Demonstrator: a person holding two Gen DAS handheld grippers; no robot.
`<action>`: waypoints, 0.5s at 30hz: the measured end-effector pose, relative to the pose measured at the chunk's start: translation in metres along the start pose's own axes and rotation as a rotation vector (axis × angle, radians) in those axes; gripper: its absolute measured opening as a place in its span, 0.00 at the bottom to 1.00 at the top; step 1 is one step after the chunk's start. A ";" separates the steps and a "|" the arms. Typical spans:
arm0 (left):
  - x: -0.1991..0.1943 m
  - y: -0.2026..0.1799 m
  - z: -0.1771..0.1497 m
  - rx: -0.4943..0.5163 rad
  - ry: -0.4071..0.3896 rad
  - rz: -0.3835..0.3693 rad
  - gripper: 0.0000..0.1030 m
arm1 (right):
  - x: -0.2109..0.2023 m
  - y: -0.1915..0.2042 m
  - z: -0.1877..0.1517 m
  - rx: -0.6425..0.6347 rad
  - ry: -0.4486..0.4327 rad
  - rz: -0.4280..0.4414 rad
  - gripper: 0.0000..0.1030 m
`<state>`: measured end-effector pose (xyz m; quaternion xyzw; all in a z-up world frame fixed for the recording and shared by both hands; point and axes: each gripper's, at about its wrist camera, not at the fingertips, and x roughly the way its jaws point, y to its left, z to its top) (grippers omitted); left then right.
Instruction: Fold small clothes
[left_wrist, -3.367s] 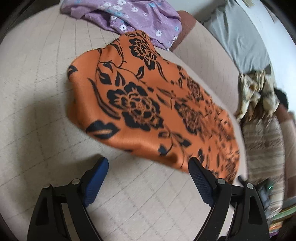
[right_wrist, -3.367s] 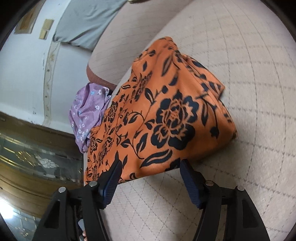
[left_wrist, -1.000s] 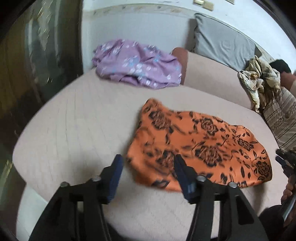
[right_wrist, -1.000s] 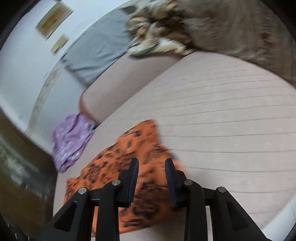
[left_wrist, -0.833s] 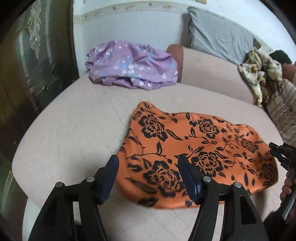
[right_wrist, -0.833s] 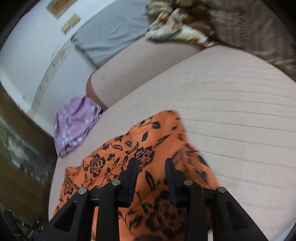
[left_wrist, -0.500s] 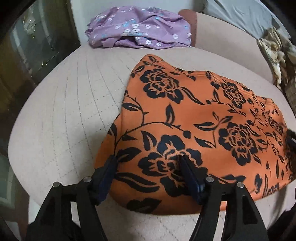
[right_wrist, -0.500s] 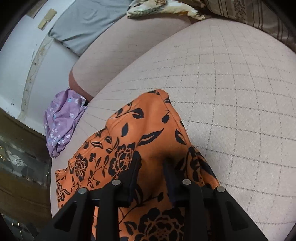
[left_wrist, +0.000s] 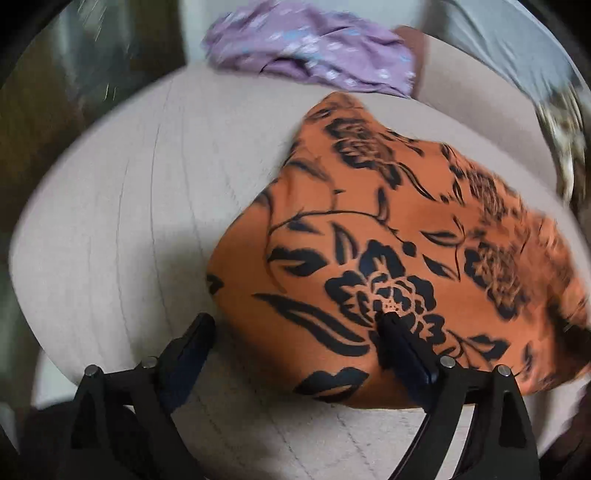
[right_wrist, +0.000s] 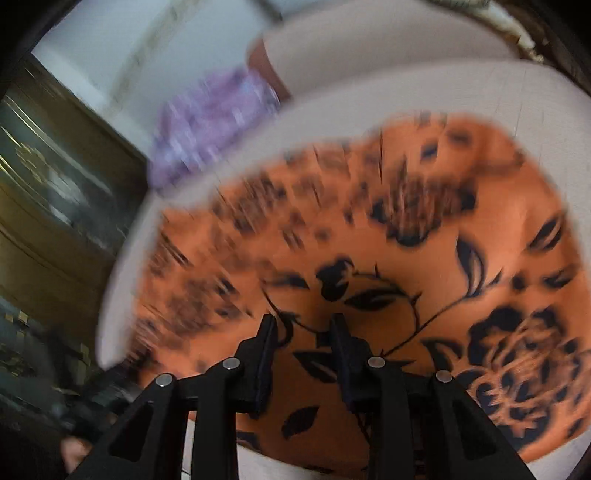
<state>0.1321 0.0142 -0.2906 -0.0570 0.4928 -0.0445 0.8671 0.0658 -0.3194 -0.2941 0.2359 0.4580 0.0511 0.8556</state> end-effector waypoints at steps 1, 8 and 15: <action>-0.002 0.002 0.003 -0.008 0.017 -0.012 0.89 | 0.001 0.004 -0.002 -0.034 -0.026 -0.022 0.33; -0.040 0.017 -0.004 -0.056 -0.040 -0.009 0.89 | -0.023 0.013 -0.004 -0.043 -0.086 0.059 0.34; -0.061 0.043 -0.014 -0.133 -0.053 -0.002 0.88 | -0.040 0.051 -0.013 -0.190 -0.142 0.198 0.34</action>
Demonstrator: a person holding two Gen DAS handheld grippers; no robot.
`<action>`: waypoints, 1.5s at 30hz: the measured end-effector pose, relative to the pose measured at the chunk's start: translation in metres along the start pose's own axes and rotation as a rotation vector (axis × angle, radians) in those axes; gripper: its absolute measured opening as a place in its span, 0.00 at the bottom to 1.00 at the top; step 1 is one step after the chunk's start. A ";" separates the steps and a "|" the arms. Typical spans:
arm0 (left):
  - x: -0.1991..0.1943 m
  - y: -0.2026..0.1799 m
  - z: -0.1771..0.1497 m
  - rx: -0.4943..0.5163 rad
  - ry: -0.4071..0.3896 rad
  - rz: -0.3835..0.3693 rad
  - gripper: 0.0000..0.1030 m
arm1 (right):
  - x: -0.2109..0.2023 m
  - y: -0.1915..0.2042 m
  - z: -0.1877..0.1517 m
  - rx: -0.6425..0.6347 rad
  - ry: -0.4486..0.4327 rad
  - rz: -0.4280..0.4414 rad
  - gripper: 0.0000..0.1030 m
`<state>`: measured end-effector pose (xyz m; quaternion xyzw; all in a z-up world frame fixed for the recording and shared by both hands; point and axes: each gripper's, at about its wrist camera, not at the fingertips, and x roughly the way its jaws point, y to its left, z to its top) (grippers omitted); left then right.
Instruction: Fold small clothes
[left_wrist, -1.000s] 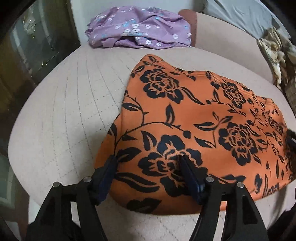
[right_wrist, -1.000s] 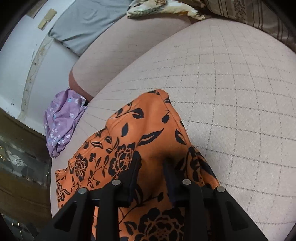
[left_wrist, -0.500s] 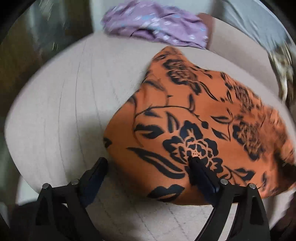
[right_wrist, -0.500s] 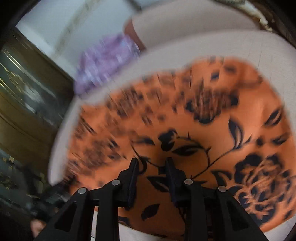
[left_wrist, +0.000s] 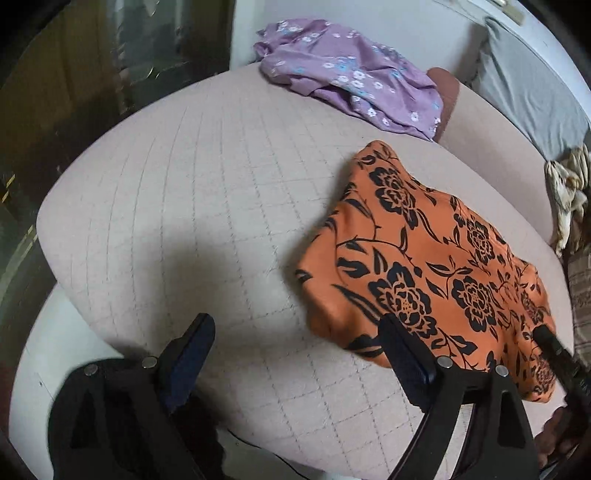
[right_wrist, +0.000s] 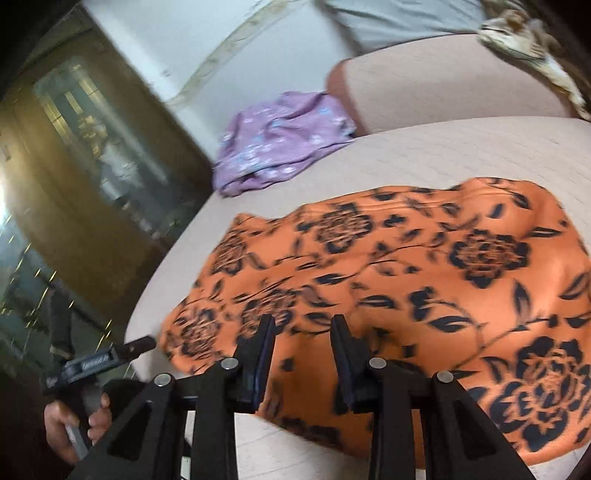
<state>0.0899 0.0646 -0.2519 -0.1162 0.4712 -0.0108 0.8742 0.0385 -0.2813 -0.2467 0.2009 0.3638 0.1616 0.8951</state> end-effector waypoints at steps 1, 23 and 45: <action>0.000 0.000 -0.001 0.003 0.004 -0.002 0.86 | 0.004 0.005 -0.003 -0.009 0.012 0.012 0.34; 0.055 -0.036 0.003 -0.052 0.096 -0.184 0.49 | -0.029 0.001 -0.006 0.125 -0.103 0.020 0.65; 0.011 -0.079 -0.003 0.261 -0.136 0.015 0.36 | -0.011 -0.020 -0.007 0.172 -0.076 -0.118 0.37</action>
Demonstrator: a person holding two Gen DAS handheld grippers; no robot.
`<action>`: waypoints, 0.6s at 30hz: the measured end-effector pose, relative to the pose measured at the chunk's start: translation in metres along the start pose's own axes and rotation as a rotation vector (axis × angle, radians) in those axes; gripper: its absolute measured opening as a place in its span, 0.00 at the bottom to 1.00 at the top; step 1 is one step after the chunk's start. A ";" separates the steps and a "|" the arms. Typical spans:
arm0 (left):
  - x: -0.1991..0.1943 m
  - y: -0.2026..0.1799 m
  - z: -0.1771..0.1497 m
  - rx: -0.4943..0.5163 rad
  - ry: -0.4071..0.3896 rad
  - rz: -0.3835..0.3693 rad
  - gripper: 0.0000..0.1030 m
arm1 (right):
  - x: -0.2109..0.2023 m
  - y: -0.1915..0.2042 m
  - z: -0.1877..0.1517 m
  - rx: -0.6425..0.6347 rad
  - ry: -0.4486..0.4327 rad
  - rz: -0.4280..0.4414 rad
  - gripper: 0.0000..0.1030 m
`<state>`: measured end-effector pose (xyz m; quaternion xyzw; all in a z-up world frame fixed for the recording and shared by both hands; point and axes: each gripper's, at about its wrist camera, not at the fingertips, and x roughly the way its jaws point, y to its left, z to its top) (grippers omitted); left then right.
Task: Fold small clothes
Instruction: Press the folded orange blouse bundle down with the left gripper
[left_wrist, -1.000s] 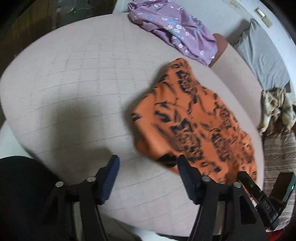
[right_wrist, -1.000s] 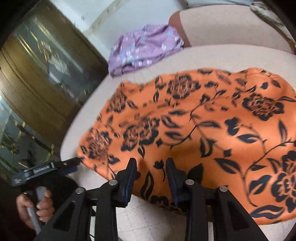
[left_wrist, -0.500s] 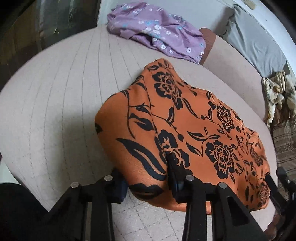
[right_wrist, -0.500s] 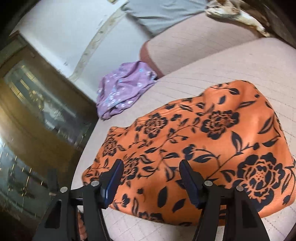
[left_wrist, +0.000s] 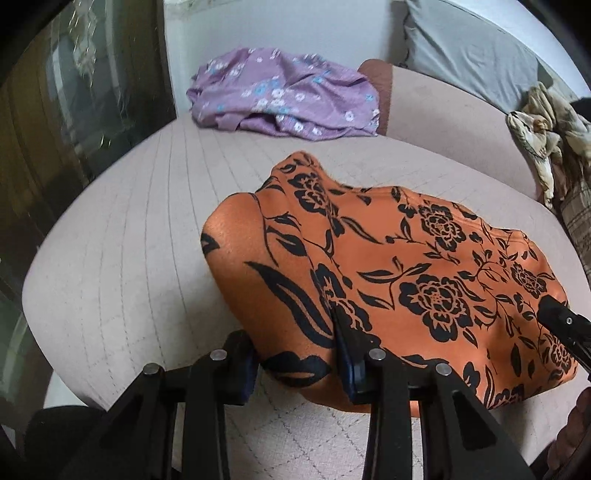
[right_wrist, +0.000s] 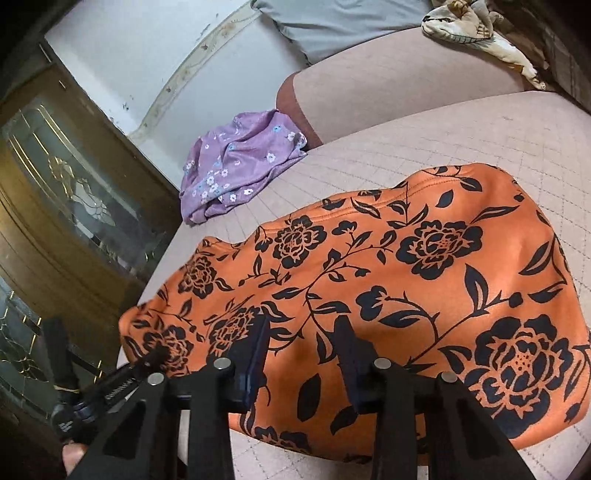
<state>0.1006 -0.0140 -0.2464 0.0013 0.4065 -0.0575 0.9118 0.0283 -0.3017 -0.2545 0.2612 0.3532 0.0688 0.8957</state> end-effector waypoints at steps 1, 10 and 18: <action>-0.001 -0.002 0.000 0.009 -0.008 0.006 0.36 | 0.002 -0.001 0.000 0.001 0.005 -0.003 0.37; -0.007 -0.011 0.001 0.054 -0.042 0.032 0.36 | 0.012 -0.011 0.000 0.053 0.056 -0.006 0.37; -0.006 -0.010 -0.001 0.055 -0.039 0.035 0.36 | 0.017 -0.007 0.000 0.038 0.066 -0.005 0.37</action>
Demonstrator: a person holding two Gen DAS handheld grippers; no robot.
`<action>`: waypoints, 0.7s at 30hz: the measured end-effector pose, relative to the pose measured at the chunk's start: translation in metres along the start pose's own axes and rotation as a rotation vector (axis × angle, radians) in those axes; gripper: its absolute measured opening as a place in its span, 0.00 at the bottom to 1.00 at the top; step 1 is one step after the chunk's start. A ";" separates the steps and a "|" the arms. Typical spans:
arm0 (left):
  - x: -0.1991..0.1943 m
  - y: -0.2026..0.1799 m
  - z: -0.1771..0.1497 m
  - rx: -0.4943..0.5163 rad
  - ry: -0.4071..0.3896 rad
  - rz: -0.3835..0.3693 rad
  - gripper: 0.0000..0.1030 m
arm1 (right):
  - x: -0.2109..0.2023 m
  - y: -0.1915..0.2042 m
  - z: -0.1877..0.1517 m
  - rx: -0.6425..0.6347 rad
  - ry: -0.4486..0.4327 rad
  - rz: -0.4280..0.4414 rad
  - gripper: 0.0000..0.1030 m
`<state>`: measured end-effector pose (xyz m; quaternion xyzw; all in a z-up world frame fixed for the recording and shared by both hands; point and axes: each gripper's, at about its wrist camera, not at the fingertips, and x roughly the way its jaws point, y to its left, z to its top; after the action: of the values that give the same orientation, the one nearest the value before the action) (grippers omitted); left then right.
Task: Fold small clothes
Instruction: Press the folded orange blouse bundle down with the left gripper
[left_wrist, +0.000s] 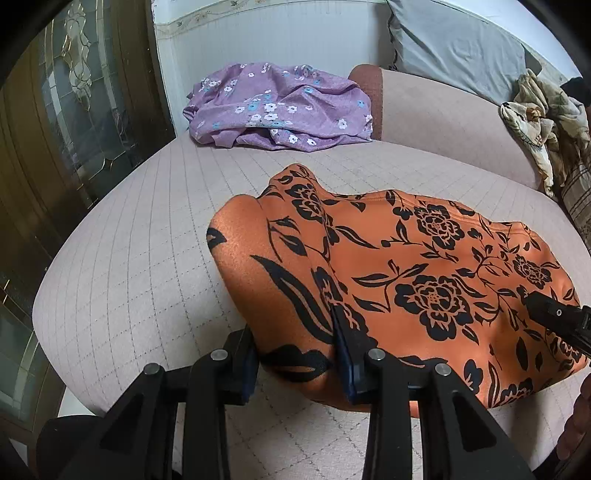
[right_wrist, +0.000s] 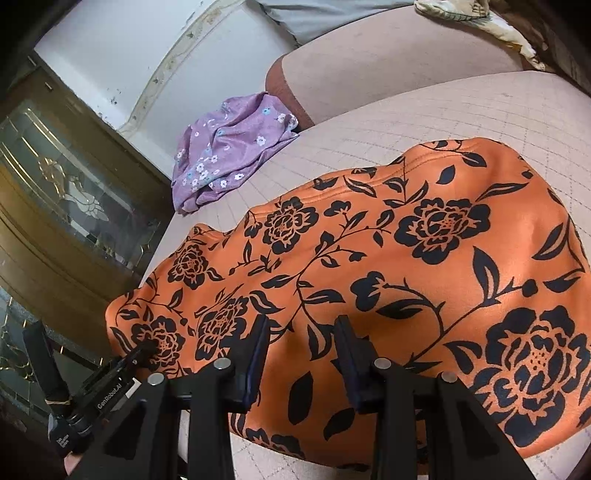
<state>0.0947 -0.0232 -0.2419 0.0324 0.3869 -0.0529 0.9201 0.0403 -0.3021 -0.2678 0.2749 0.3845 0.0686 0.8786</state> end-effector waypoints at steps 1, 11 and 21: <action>0.000 0.000 0.000 0.002 0.000 0.001 0.36 | 0.001 0.001 0.000 -0.004 0.003 0.000 0.37; 0.043 0.010 -0.009 -0.069 0.189 -0.077 0.72 | 0.003 0.003 -0.003 -0.010 0.007 -0.009 0.37; 0.010 0.004 0.018 -0.013 0.023 -0.138 0.27 | -0.004 -0.009 0.004 0.044 -0.029 -0.007 0.37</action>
<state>0.1153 -0.0217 -0.2366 0.0004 0.3992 -0.1132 0.9098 0.0394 -0.3128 -0.2677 0.2937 0.3740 0.0530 0.8781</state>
